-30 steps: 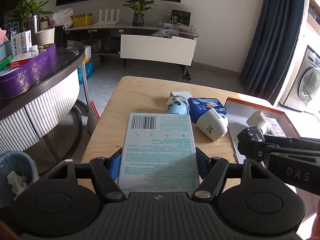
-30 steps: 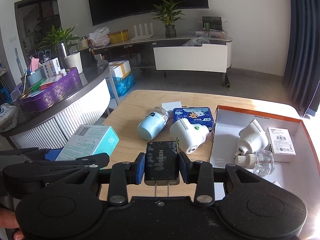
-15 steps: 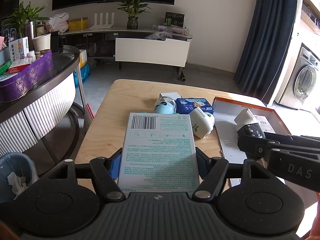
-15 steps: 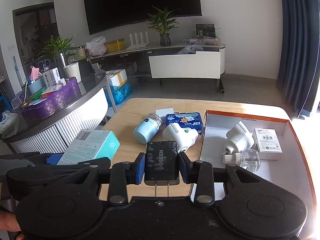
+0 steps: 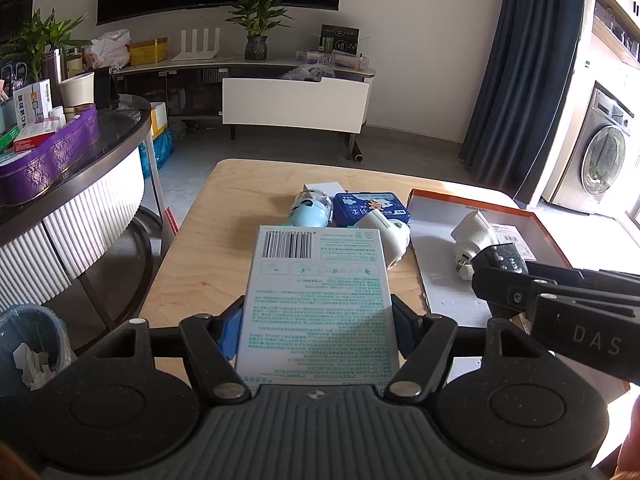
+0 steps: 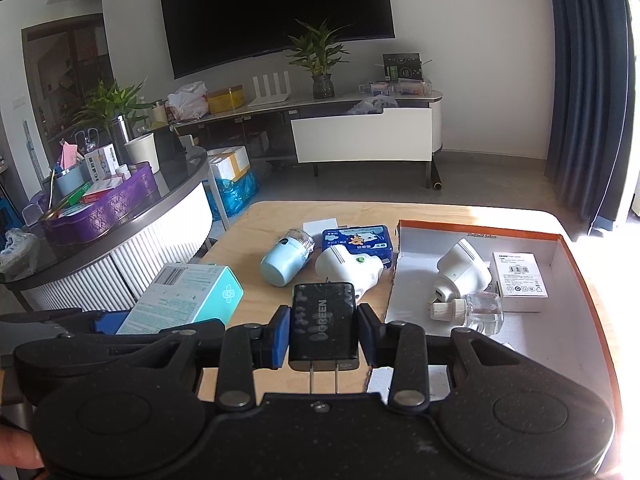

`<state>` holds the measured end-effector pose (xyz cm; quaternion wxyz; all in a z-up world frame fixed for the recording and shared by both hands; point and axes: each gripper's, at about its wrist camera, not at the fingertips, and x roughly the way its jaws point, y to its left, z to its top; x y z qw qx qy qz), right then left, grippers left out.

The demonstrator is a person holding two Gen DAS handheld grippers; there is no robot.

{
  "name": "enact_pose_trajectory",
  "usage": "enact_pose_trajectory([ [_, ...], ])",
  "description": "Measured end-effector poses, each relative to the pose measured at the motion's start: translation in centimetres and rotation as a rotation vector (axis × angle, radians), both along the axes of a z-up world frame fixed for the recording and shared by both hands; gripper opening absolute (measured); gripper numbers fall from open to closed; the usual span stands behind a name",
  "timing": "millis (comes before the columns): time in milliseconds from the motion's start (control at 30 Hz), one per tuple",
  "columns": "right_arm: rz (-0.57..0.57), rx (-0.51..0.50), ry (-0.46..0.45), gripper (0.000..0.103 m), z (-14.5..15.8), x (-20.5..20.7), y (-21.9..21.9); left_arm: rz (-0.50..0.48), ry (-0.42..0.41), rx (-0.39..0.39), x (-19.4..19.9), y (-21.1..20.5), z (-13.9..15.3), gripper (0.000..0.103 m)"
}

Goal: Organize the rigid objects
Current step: 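Carry the teal-white box and black charger with both tools over the orange-rimmed box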

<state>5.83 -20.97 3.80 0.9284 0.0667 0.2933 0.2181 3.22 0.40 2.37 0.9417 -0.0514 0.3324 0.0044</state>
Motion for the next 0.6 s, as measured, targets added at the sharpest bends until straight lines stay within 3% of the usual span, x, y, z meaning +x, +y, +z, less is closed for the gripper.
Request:
enact_pose_trajectory([
  [600, -0.038, 0.016, -0.018, 0.044, 0.4, -1.1, -1.9, -0.024, -0.011, 0.004, -0.5, -1.3, 0.3, 0.071],
])
